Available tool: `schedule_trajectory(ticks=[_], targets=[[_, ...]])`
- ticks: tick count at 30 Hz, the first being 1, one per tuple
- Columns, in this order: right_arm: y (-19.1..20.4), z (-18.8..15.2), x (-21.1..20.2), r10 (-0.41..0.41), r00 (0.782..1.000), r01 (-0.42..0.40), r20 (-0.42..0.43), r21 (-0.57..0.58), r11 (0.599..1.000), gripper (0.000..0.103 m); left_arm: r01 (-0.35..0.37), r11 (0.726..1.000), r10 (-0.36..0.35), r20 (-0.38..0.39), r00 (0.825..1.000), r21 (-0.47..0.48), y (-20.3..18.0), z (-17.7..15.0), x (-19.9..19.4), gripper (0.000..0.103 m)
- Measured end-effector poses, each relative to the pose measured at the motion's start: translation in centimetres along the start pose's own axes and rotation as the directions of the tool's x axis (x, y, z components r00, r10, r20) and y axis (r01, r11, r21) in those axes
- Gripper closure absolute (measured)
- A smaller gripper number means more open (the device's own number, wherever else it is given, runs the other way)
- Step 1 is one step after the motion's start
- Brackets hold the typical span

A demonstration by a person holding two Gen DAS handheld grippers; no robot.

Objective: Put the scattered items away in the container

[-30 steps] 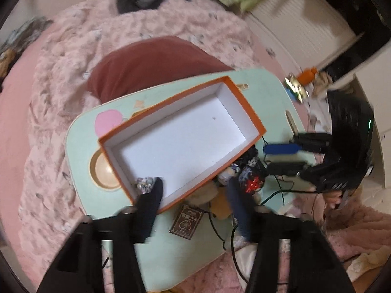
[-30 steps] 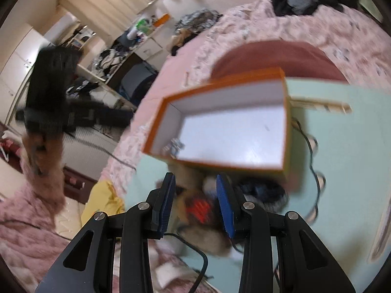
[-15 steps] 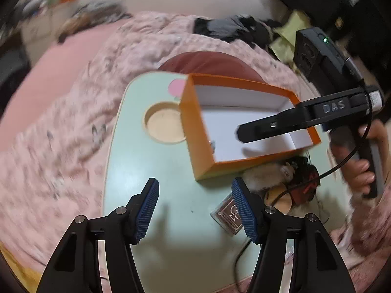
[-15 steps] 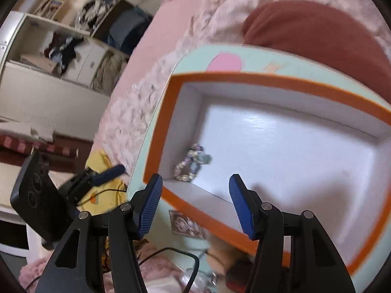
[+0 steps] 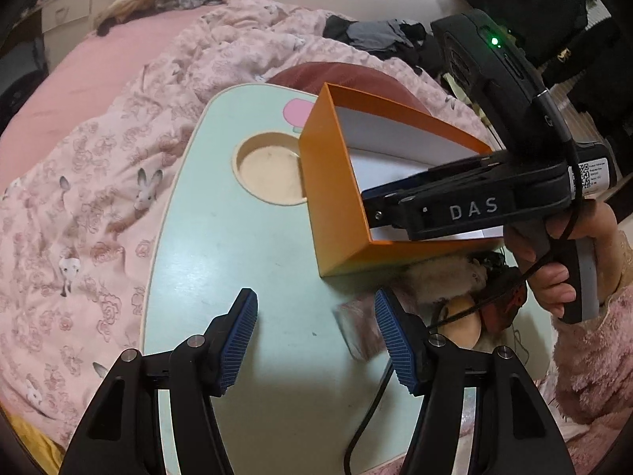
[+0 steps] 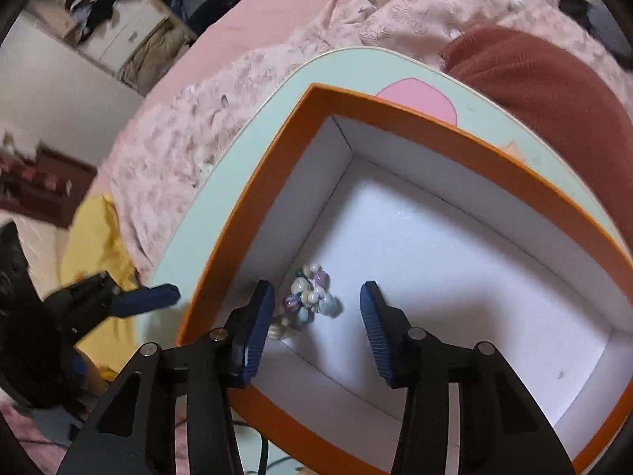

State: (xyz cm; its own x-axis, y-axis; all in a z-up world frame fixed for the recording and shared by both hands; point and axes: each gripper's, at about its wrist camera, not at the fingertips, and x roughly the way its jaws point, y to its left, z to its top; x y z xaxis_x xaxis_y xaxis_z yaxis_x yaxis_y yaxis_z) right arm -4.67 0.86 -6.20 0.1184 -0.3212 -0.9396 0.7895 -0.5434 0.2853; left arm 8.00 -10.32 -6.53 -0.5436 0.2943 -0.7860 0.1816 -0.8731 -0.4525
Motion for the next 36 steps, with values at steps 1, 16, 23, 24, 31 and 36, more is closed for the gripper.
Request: schedule_trajectory(ticks=[1,16,23,24,31,36], targets=[[0.1,-0.1,0.0,-0.017,1.000,0.017,-0.001,-0.013,1.000,0.067,0.000,1.000,0.000,-0.001,1.000,0.001,0.0,0.0,0.0,0.042],[-3.8,-2.2,-5.6,0.002,0.981,-0.009,0.196,0.034,0.999,0.103,0.019,1.000,-0.020,0.019,1.000,0.021,-0.9,0.0,-0.5,0.042],[-3.9,-2.5,-5.6,0.058,0.990,-0.066,0.129,0.055,0.996,0.082,0.042,0.998,-0.043,0.018,0.999,0.043,-1.9,-0.1,-0.3,0.042],[-3.7,-2.5,-4.8,0.045,0.992,-0.052,0.114,0.057,0.997,0.081,0.043,0.998,-0.044,0.015,0.999,0.047,-2.0,-0.2,-0.2,0.042],[-1.0,-2.3,-0.9,-0.033,0.999,0.034,0.028,-0.028,0.999,0.081,0.050,0.997,-0.050,-0.003,0.999,0.052,-2.1,-0.4,0.1,0.042],[-0.7,-2.3,-0.8,-0.046,0.997,0.048,0.055,-0.040,0.998,0.080,0.056,0.997,-0.056,-0.008,0.998,0.055,-2.4,-0.5,0.2,0.042]])
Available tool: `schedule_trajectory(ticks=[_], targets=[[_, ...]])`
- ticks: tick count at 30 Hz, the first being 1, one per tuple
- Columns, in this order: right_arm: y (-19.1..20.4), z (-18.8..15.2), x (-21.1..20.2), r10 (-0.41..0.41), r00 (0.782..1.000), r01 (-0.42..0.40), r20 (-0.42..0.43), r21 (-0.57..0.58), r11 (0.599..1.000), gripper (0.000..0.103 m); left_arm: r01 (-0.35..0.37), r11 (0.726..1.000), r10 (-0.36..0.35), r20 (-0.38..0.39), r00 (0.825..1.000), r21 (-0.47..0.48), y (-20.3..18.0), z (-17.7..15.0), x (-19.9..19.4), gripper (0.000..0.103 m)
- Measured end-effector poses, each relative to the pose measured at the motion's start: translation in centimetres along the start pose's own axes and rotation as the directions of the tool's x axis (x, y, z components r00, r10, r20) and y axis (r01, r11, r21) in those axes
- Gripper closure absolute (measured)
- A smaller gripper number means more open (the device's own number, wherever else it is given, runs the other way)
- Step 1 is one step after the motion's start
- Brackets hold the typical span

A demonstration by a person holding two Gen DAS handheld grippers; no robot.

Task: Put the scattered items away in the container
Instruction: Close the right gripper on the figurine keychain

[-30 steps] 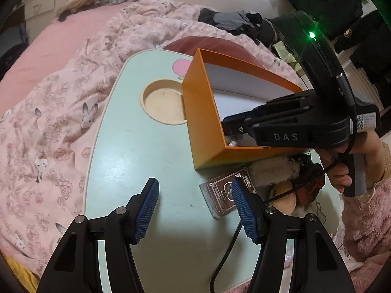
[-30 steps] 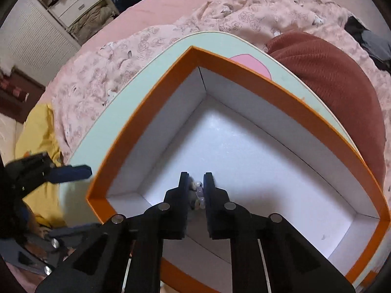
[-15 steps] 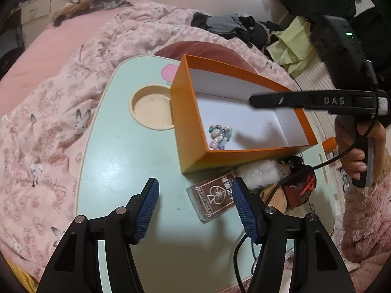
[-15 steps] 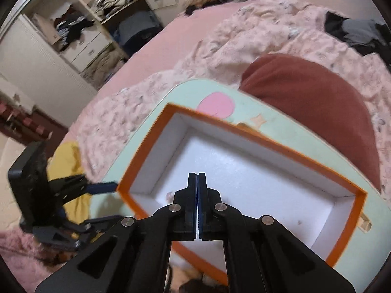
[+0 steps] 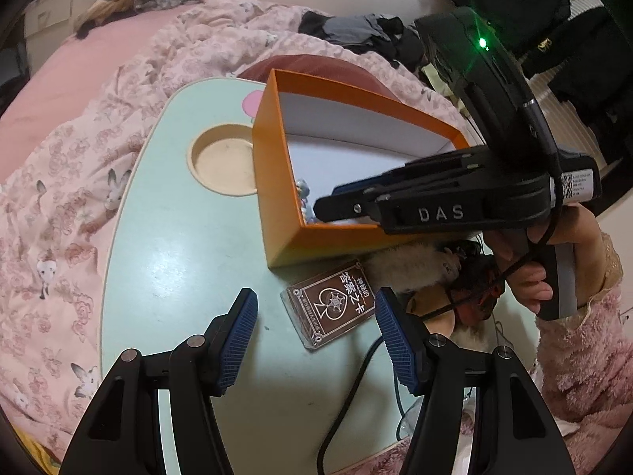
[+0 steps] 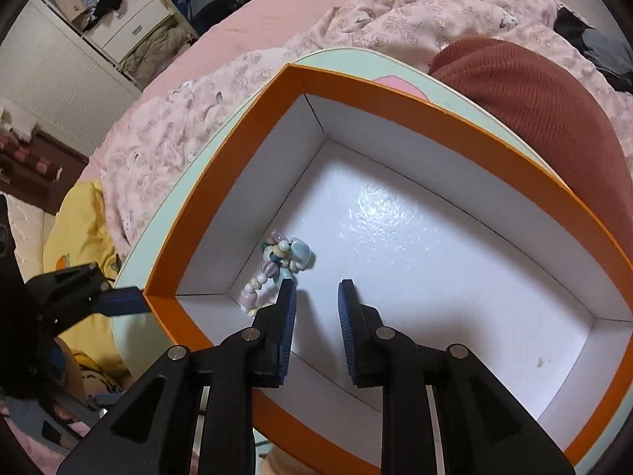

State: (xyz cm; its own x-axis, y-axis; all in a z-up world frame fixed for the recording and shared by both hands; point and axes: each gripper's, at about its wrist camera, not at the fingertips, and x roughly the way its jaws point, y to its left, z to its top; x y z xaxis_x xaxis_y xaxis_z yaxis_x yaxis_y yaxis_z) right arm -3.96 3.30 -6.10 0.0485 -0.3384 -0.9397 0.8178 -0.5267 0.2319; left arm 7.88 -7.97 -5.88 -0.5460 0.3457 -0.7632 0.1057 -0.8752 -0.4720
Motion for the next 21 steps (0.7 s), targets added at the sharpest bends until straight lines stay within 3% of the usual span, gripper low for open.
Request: schedule_trajectory(ticks=[2,6,11,14,17,21], targets=[[0.0,0.2,-0.3,0.010,1.000,-0.010,0.013,0.011,1.000,0.080,0.000,1.000,0.000,0.000,1.000,0.001,-0.1,-0.1,0.0,0.042],[-0.4,0.8,-0.8,0.109,0.993,-0.112,0.039,0.089,0.990,0.080,0.008,1.000,-0.008,-0.001,1.000,-0.002,-0.2,-0.2,0.0,0.042],[1.7,1.1,1.0,0.034,0.999,-0.034,-0.027,0.022,0.999,0.077,0.009,1.000,-0.009,-0.005,1.000,-0.004,-0.1,-0.3,0.1,0.042],[2.5,1.0,0.9,-0.037,0.999,0.037,0.002,-0.031,0.999,0.076,0.005,1.000,-0.005,-0.008,1.000,-0.005,-0.2,-0.4,0.1,0.042],[2.5,0.9,1.0,-0.016,1.000,0.016,0.004,-0.039,0.999,0.085,0.005,1.000,-0.005,-0.008,1.000,-0.005,-0.2,-0.4,0.2,0.042],[2.1,0.5,0.7,-0.004,1.000,0.005,0.027,-0.041,0.999,0.087,0.009,1.000,-0.009,-0.009,1.000,-0.002,-0.2,-0.5,0.2,0.042]])
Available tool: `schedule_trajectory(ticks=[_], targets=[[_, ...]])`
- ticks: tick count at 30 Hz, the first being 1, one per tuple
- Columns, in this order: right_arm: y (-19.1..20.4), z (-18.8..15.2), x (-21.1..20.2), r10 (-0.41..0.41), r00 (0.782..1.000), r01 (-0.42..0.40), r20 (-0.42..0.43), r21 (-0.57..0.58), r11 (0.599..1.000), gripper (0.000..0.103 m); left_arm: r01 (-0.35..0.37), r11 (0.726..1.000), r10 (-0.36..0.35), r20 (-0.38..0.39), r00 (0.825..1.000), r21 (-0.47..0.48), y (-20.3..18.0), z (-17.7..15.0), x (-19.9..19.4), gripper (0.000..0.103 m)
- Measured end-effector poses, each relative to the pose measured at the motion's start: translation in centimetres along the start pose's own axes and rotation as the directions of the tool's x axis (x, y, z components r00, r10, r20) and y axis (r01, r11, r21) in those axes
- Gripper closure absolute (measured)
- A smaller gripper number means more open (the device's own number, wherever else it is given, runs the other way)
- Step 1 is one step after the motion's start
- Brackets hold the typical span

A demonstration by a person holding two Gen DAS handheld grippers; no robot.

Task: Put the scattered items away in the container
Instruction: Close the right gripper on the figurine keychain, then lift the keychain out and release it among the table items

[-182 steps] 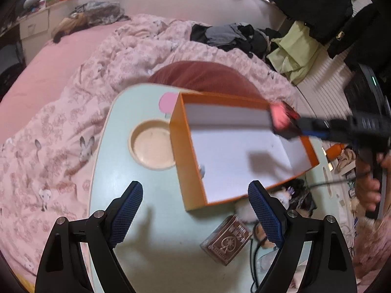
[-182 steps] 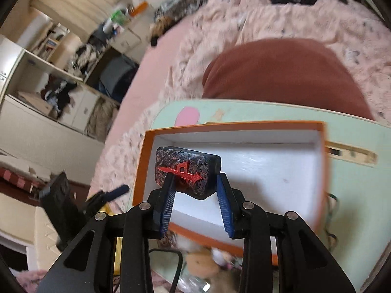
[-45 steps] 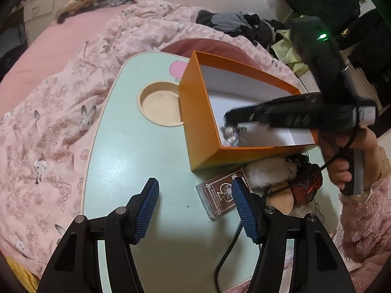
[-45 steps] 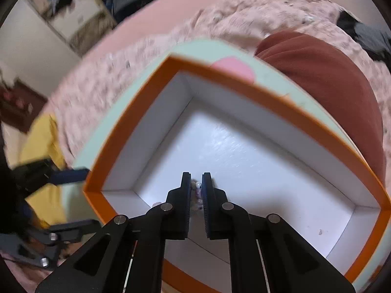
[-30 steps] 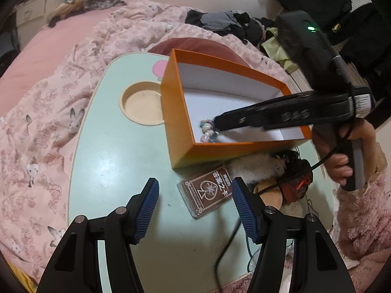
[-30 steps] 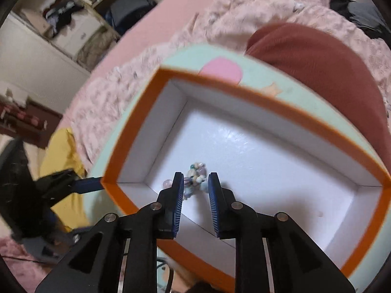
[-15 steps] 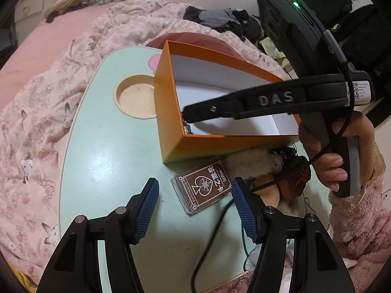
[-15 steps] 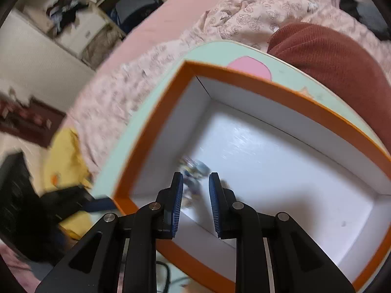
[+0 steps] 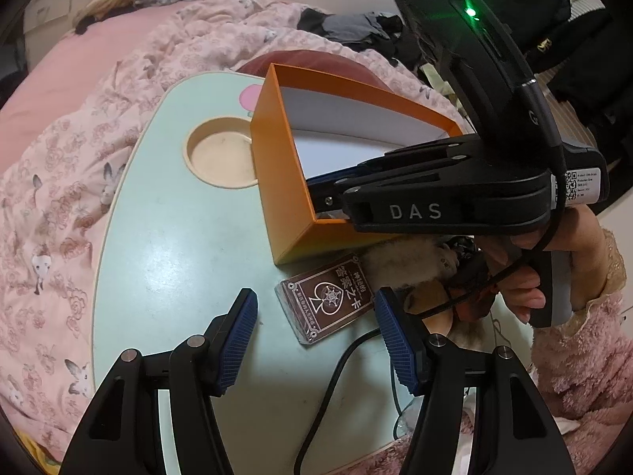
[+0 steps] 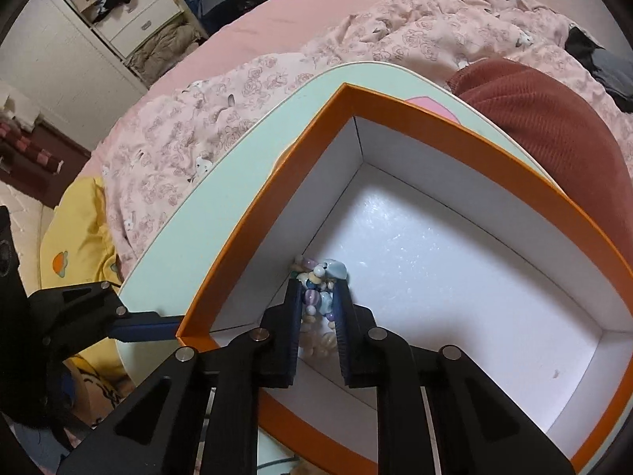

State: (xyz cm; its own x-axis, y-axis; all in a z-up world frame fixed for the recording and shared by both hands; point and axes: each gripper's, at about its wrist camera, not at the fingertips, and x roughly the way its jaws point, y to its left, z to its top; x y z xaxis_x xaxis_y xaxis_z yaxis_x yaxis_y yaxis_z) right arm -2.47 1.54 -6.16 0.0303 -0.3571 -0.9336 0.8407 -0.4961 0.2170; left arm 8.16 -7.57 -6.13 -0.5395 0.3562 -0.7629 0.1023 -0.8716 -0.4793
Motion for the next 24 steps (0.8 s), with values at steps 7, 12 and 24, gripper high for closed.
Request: schedule_trajectory(ticks=[7,12,24], targets=[[-0.9,-0.9,-2.7,-0.022,0.993,0.018,0.116,0.037,0.999,0.088,0.010,1.000,-0.010,-0.003,1.000,0.019,-0.5,-0.4,0.1,0.042],[-2.5,-3.4,-8.1,-0.014,0.969,-0.010,0.246,0.096,0.995,0.088,0.004,0.999,-0.003,-0.010,1.000,0.047,-0.9,-0.5,0.5,0.042],[-4.9,-12.9,-11.8,-0.009,0.966,-0.063,0.258,0.269,0.961,0.088,-0.069,0.996,0.066,0.056,0.996,0.057,0.4,3.6,1.8,0.041]])
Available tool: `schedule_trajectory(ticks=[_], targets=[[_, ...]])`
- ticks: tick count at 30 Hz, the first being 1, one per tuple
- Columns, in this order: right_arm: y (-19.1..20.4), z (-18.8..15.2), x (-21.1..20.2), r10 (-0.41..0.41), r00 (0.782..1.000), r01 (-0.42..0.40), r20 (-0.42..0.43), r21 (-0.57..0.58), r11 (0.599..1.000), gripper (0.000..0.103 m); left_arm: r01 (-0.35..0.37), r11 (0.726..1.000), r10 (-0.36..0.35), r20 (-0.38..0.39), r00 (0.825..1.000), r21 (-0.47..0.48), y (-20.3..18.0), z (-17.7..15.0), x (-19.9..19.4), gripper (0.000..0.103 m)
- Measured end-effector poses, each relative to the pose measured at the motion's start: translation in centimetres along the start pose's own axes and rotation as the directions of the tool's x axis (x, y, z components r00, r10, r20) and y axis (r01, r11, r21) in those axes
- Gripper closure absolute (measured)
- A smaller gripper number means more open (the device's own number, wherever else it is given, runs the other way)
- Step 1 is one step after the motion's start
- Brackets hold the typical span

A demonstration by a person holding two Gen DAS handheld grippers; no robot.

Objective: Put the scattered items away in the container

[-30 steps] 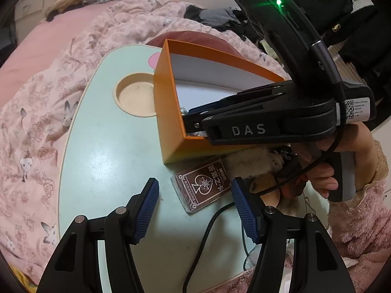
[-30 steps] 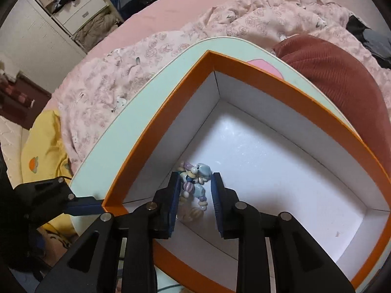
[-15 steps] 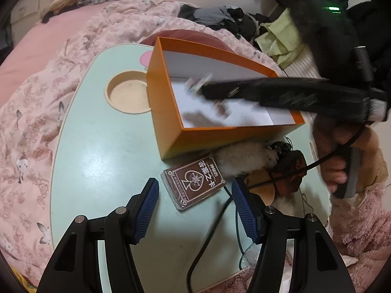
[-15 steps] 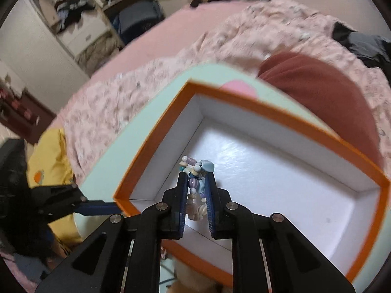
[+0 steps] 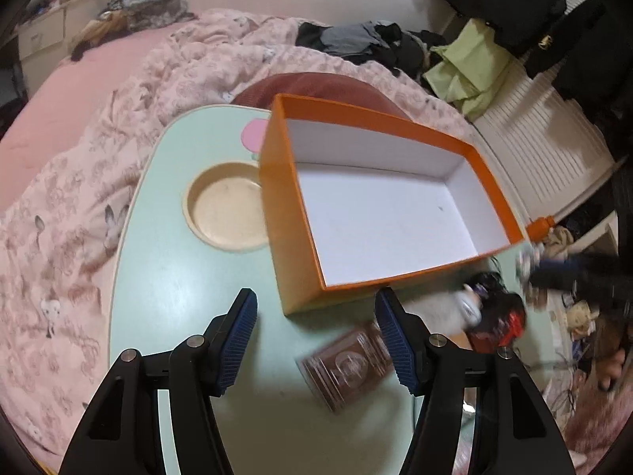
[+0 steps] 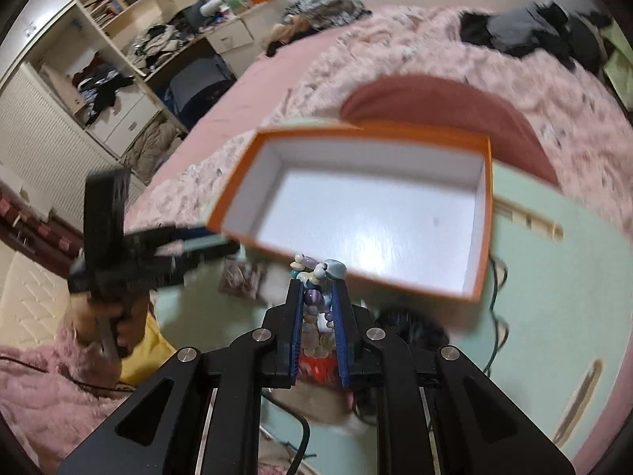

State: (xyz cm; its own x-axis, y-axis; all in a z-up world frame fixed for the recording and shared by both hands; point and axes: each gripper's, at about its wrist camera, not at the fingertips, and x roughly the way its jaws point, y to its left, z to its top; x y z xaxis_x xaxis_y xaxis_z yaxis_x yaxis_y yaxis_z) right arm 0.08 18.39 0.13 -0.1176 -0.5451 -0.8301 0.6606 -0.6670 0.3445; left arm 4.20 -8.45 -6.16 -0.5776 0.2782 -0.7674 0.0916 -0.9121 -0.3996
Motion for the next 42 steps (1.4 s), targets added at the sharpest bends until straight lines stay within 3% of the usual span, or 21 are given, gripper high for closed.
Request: schedule_trajectory(ticks=[4,8,11,16,19,22,24,25,26,29,33,34,36,39,40,41,42], targets=[[-0.6,-0.9,1.6,-0.013,1.000,0.013,0.014,0.044,0.999,0.086,-0.010,1.000,0.009,0.024,1.000,0.023,-0.1,0.5,0.3,0.041],[-0.9,-1.1,2.3,-0.102,0.994,0.098,0.050,0.067,0.993,0.085,-0.007,0.998,0.003,0.057,0.998,0.065,-0.7,-0.3,-1.1,0.041],[-0.5,-1.8,1.0,-0.122,0.983,0.110,0.138,0.090,0.990,0.084,0.014,0.992,-0.025,0.084,0.996,0.122,-1.5,-1.6,-3.1,0.041],[1.4,-4.7,-3.0,-0.160,0.934,0.137,0.318,0.094,0.986,0.059,0.056,0.975,-0.075,0.078,0.994,0.216,-3.6,-4.4,-5.3,0.041],[2.9,-7.0,-4.5,-0.203,0.897,0.186,0.392,0.083,0.979,0.059,0.051,0.969,-0.078,0.104,0.992,0.241,-4.6,-6.3,-6.3,0.040],[4.1,-9.4,-5.6,-0.191,0.863,0.180,0.468,0.069,0.981,0.059,0.032,0.967,-0.077,0.170,0.982,0.253,-5.0,-7.8,-7.1,0.039],[4.7,-11.2,-6.8,-0.164,0.799,0.148,0.578,0.075,0.986,0.059,0.030,0.971,-0.080,0.204,0.976,0.238,-4.8,-8.3,-7.3,0.039],[4.8,-12.2,-7.5,-0.149,0.739,0.122,0.657,0.088,0.989,0.059,0.041,0.972,-0.091,0.211,0.973,0.230,-4.8,-8.5,-7.4,0.039],[4.7,-13.3,-8.3,-0.135,0.662,0.090,0.737,0.101,0.991,0.059,0.051,0.973,-0.100,0.214,0.972,0.224,-4.7,-8.7,-7.4,0.039],[4.5,-14.8,-9.5,-0.113,0.511,0.020,0.852,0.120,0.993,0.054,0.053,0.971,-0.103,0.208,0.973,0.233,-4.8,-9.7,-7.5,0.039],[4.8,-16.3,-12.5,-0.042,0.359,-0.115,0.932,0.088,0.989,0.053,0.064,0.958,-0.121,0.191,0.974,0.279,-5.5,-11.4,-7.6,0.037],[5.3,-16.8,-13.5,-0.038,0.336,-0.110,0.941,0.079,0.991,0.045,0.072,0.955,-0.128,0.178,0.976,0.289,-5.7,-11.7,-7.6,0.037],[6.3,-17.6,-15.6,-0.039,0.327,-0.076,0.944,0.068,0.995,0.033,0.092,0.943,-0.142,0.137,0.980,0.320,-6.2,-12.5,-7.2,0.037],[7.1,-19.2,-17.9,-0.054,0.330,-0.022,0.942,0.065,0.998,0.032,0.112,0.924,-0.161,0.108,0.981,0.365,-7.2,-13.8,-7.1,0.037],[7.3,-19.7,-18.4,-0.071,0.343,0.008,0.937,0.073,0.997,0.031,0.115,0.916,-0.167,0.104,0.981,0.384,-7.5,-14.4,-7.1,0.037],[7.6,-20.0,-18.7,-0.105,0.373,0.058,0.922,0.089,0.994,0.030,0.119,0.908,-0.172,0.099,0.980,0.401,-7.9,-14.8,-7.1,0.037],[8.0,-20.1,-18.7,-0.148,0.426,0.123,0.893,0.105,0.987,0.026,0.123,0.900,-0.177,0.091,0.980,0.419,-8.2,-15.2,-7.1,0.037]])
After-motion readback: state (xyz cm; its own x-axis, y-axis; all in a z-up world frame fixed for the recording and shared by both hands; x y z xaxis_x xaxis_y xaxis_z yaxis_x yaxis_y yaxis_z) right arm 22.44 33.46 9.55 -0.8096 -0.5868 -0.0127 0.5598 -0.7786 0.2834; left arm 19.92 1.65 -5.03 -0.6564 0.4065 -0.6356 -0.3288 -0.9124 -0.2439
